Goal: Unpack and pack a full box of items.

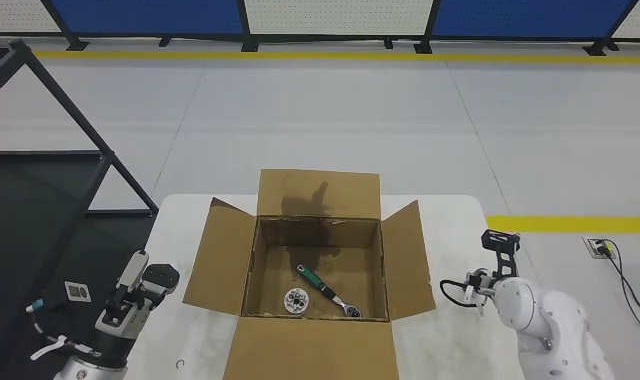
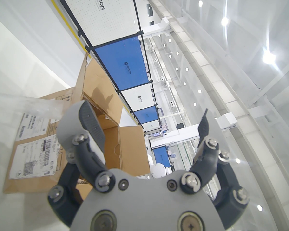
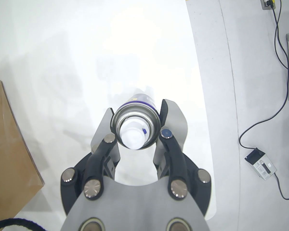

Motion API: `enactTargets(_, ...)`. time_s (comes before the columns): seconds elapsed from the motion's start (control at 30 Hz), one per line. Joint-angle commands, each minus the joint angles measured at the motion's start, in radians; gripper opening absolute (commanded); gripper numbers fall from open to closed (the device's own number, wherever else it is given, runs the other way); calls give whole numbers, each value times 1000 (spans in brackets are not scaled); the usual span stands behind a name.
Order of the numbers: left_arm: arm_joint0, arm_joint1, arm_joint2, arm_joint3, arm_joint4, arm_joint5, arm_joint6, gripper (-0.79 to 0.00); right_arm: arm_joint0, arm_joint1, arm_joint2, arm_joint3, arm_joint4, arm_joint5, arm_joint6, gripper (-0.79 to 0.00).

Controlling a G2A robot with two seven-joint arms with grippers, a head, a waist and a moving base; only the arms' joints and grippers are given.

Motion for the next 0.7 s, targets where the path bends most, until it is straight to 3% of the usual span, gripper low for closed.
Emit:
enactTargets(0.0, 0, 0, 0, 0, 0, 0, 0, 0, 4, 0, -2, 8, -4, 2, -1, -785)
enactTargets(0.03, 0, 0, 0, 0, 0, 0, 0, 0, 6, 0, -2, 11, -5, 5, -1, -785)
enactTargets(0.13, 0, 0, 0, 0, 0, 0, 0, 0, 8, 0, -3, 16, -7, 7, -1, -686)
enactTargets(0.2, 0, 0, 0, 0, 0, 0, 0, 0, 9, 0, -2, 17, -6, 7, -1, -523)
enactTargets(0.3, 0, 0, 0, 0, 0, 0, 0, 0, 10, 0, -2, 18, -8, 7, 1, -385)
enactTargets(0.33, 0, 0, 0, 0, 0, 0, 0, 0, 10, 0, -2, 18, -7, 7, 1, -268)
enactTargets(0.4, 0, 0, 0, 0, 0, 0, 0, 0, 10, 0, -1, 18, -8, 6, 2, -203)
enactTargets(0.5, 0, 0, 0, 0, 0, 0, 0, 0, 7, 1, 8, 11, -4, 9, 1, 0)
enactTargets(0.67, 0, 0, 0, 0, 0, 0, 0, 0, -5, 4, 33, -32, -4, 12, 0, 0)
